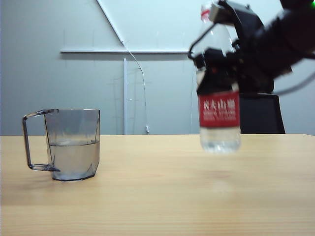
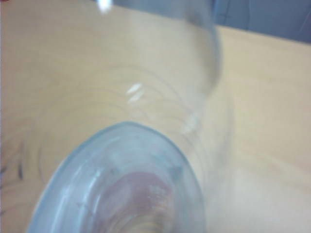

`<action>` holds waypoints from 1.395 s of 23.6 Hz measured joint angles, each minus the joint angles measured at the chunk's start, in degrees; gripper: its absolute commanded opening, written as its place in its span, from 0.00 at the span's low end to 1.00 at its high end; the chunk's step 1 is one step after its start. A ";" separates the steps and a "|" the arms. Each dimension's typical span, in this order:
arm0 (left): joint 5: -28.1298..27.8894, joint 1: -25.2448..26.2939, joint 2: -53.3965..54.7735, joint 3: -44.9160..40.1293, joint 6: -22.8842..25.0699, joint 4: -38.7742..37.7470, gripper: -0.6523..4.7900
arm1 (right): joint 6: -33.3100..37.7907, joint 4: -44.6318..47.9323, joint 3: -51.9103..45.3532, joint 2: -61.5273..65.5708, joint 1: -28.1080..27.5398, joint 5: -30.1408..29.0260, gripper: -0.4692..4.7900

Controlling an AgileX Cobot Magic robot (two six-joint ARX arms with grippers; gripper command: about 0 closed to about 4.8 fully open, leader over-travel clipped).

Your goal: Pick up the mineral water bottle on the table and pour water into the mug until it's half full.

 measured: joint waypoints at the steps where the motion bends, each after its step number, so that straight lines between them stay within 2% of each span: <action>1: 0.00 0.00 0.02 0.02 0.00 0.00 0.12 | 0.83 2.45 -3.13 0.07 0.00 -0.09 0.51; 7: 0.00 0.02 0.00 0.02 0.00 0.00 0.12 | 3.80 12.70 -9.88 0.46 -0.66 2.78 0.51; 15: 0.02 0.02 0.00 0.00 0.00 0.00 0.12 | 4.04 13.73 -10.12 2.64 -0.74 2.91 0.52; 18: 0.00 0.02 0.00 0.00 0.00 0.00 0.12 | 4.00 13.73 -10.12 2.64 -0.74 2.56 0.71; 21: 0.00 0.02 0.00 0.00 0.00 0.00 0.12 | 4.04 13.38 -10.12 2.62 -0.74 2.56 0.73; 23: 0.02 0.02 0.00 0.00 0.00 0.00 0.12 | 4.02 12.87 -10.03 2.54 -0.74 2.56 0.90; 24: 0.00 0.02 0.00 0.00 0.00 0.00 0.12 | 4.02 12.66 -10.03 2.54 -0.74 2.54 0.94; 27: 0.02 0.02 -0.02 0.00 0.00 0.00 0.12 | 4.13 8.61 -10.10 1.92 -0.74 2.51 1.00; 33: 0.02 1.77 -0.04 0.00 0.00 0.00 0.12 | 4.15 2.32 -10.10 -6.43 -0.72 2.45 1.00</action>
